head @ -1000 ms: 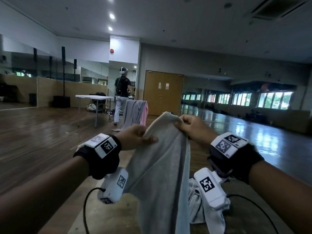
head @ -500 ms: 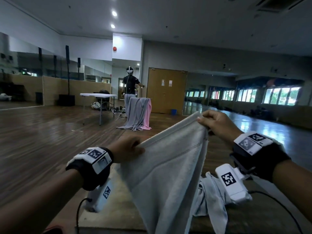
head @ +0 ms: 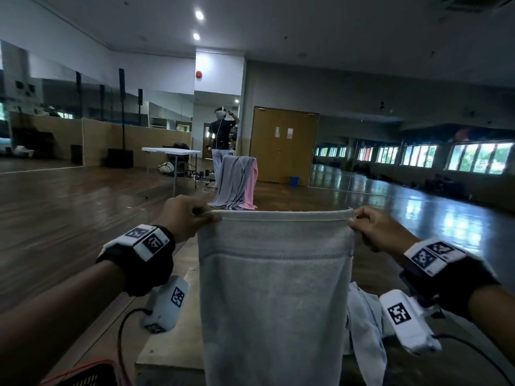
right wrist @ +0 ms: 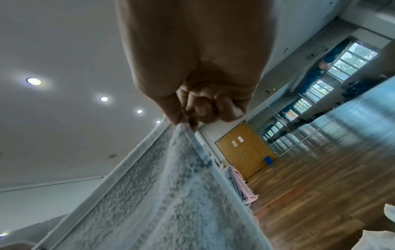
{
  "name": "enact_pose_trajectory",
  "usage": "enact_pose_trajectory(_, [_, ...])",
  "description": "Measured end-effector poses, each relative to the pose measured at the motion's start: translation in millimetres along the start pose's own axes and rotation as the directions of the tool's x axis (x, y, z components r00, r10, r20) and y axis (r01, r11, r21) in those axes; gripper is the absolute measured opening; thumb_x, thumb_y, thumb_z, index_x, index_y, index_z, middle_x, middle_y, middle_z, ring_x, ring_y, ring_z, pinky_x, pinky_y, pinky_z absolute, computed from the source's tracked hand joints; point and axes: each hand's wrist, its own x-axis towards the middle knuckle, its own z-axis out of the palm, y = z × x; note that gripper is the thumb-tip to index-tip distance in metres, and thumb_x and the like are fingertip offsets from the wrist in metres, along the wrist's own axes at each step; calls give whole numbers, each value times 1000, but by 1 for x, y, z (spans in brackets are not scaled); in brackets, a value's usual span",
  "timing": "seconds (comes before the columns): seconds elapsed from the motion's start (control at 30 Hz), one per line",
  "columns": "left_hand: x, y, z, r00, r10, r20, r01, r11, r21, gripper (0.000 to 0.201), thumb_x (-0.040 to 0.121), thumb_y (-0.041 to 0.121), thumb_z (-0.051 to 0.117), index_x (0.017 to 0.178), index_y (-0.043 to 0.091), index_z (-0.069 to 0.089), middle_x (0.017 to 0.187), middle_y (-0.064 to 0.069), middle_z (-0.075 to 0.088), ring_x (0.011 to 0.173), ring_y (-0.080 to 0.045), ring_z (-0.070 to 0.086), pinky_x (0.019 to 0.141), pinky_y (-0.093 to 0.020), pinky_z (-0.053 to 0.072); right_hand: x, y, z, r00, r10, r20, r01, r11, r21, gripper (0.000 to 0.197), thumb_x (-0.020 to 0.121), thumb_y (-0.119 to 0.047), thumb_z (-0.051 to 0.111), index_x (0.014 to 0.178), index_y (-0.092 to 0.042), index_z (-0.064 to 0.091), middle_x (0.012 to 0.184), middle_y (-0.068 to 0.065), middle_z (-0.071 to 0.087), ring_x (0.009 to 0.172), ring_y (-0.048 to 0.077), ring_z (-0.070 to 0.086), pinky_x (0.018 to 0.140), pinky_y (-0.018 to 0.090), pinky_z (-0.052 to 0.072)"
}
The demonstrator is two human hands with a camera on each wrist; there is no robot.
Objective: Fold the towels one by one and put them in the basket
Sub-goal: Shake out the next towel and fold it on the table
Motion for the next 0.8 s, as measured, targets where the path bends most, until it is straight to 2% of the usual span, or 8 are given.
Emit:
enact_pose_trajectory(0.1, [12, -7, 4, 999, -48, 11, 48, 999, 20, 15, 82, 27, 69, 77, 13, 72, 60, -3, 67, 43, -6, 55, 48, -17, 46, 12, 7, 7, 999, 49, -20, -49, 999, 4, 14, 94, -21, 51, 82, -15, 52, 42, -4, 57, 34, 10, 50, 40, 24, 39])
enact_pose_trajectory(0.2, [33, -18, 16, 988, -153, -6, 153, 987, -39, 17, 84, 21, 67, 90, 6, 71, 89, -17, 72, 78, -27, 69, 76, -37, 57, 26, 11, 20, 990, 142, 16, -143, 975, 173, 11, 93, -14, 53, 83, -11, 51, 66, 9, 63, 51, 19, 68, 49, 29, 56])
enact_pose_trajectory(0.3, [49, -28, 29, 973, -226, -53, 220, 971, -98, 19, 85, 15, 63, 97, 2, 68, 98, -21, 70, 94, -35, 66, 86, -44, 53, 42, 12, 33, 984, 178, 0, -173, 957, 232, 14, 91, -7, 55, 79, -11, 48, 72, 13, 60, 53, 20, 70, 47, 29, 58])
enact_pose_trajectory(0.4, [62, -32, 34, 987, -81, -136, 66, 992, -110, 16, 87, 12, 61, 96, 2, 68, 97, -19, 69, 88, -30, 64, 80, -36, 53, 66, 9, 38, 979, 113, -172, -85, 983, 161, 15, 89, -15, 56, 75, -16, 50, 76, 11, 64, 56, 14, 69, 46, 24, 53])
enact_pose_trajectory(0.5, [73, -32, 36, 963, 38, -267, -59, 996, -70, 14, 89, 12, 58, 95, 3, 67, 89, -8, 66, 77, -18, 55, 64, -21, 34, 87, 3, 43, 945, 60, -320, -25, 994, 111, 12, 85, -26, 56, 75, -22, 52, 86, 13, 63, 81, 30, 64, 81, 50, 55])
enact_pose_trajectory(0.6, [72, -44, 47, 936, 76, -345, -115, 989, -93, 12, 88, 9, 56, 91, 1, 65, 86, -16, 67, 75, -23, 56, 61, -22, 32, 96, 12, 59, 943, 32, -332, 6, 993, 115, 14, 84, -22, 58, 74, -23, 50, 84, 12, 59, 81, 27, 57, 87, 54, 48])
enact_pose_trajectory(0.7, [56, -69, 69, 959, 38, -282, -64, 995, -83, 13, 88, 9, 56, 93, 1, 66, 88, -19, 69, 79, -32, 62, 70, -32, 44, 92, 37, 82, 962, 34, -272, -31, 999, 16, 9, 84, -19, 60, 81, -18, 51, 85, 10, 59, 84, 29, 59, 86, 49, 49])
enact_pose_trajectory(0.8, [24, -98, 97, 990, 42, -135, -49, 998, -46, 11, 87, 6, 58, 93, 2, 67, 86, -19, 69, 78, -31, 64, 67, -30, 43, 75, 75, 109, 977, 61, -204, -82, 992, -98, 11, 83, -18, 62, 81, -18, 51, 83, 9, 60, 81, 27, 57, 78, 39, 46])
